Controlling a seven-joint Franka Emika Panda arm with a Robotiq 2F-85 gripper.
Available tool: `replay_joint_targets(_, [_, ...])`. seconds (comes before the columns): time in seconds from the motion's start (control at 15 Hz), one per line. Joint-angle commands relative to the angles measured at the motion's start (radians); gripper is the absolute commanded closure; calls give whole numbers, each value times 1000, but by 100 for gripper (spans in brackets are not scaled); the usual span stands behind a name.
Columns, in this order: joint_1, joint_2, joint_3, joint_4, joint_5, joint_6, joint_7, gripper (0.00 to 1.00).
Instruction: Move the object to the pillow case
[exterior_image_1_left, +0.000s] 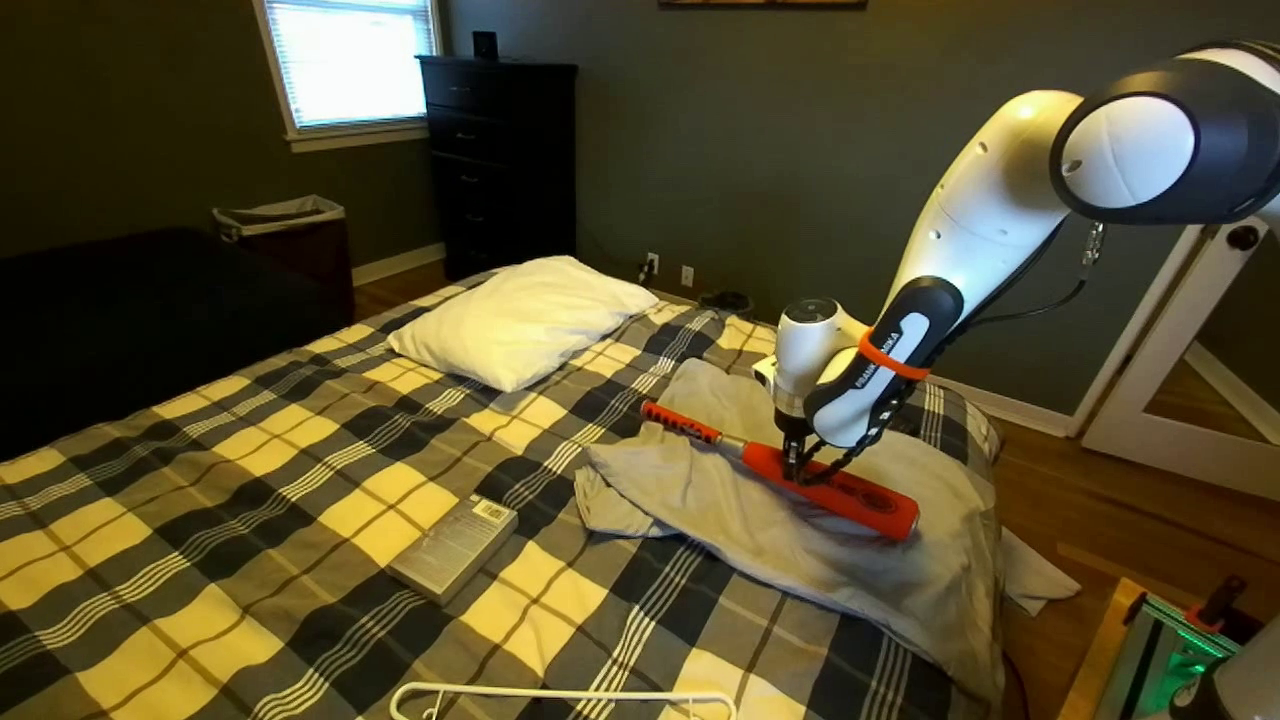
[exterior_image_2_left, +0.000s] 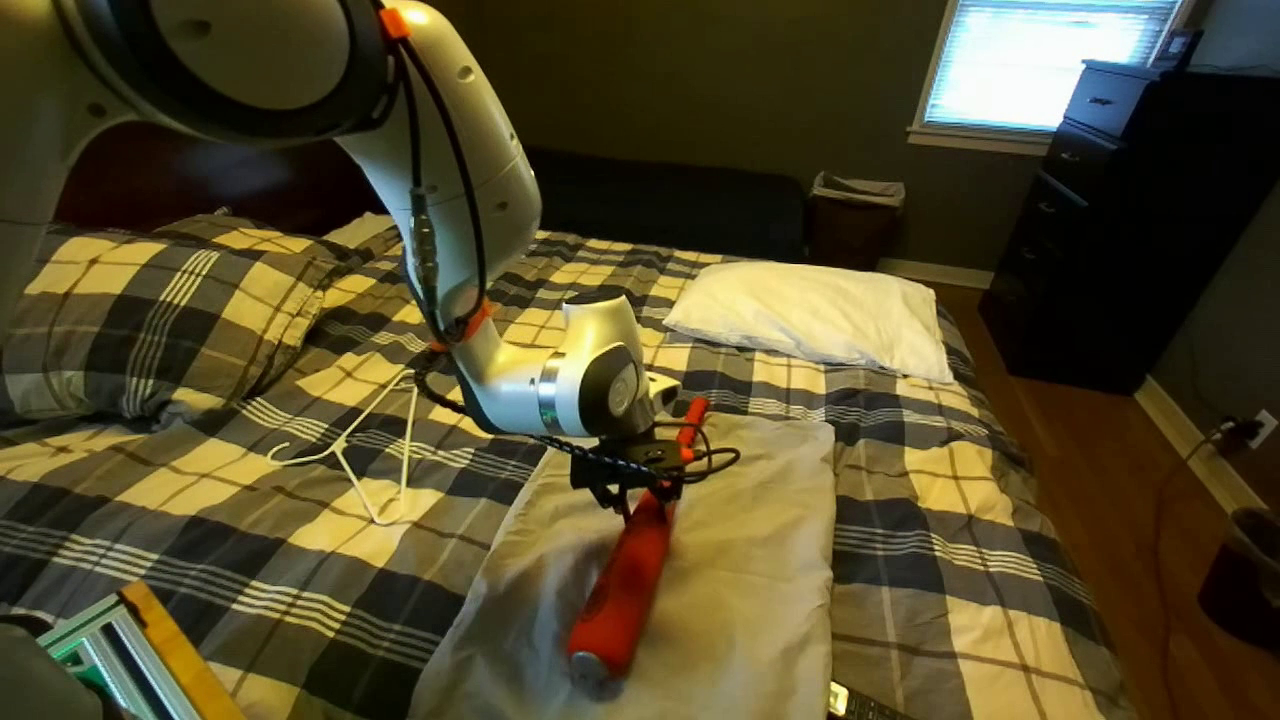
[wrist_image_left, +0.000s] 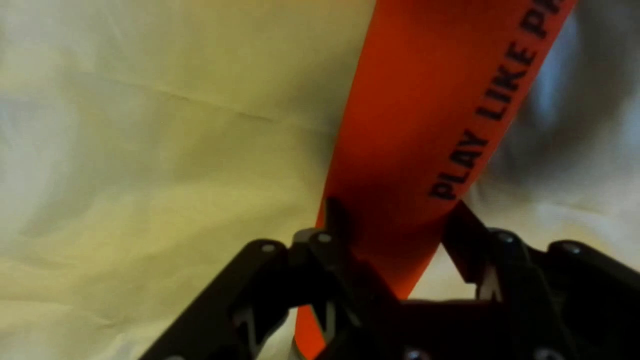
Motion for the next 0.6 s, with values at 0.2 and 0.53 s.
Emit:
replay_joint_targets(0.2, [83,-88,-122,-109,-124,49,34,73])
replay_joint_targets(0.53, [84,-80,-119,-119,-213,44,48,73])
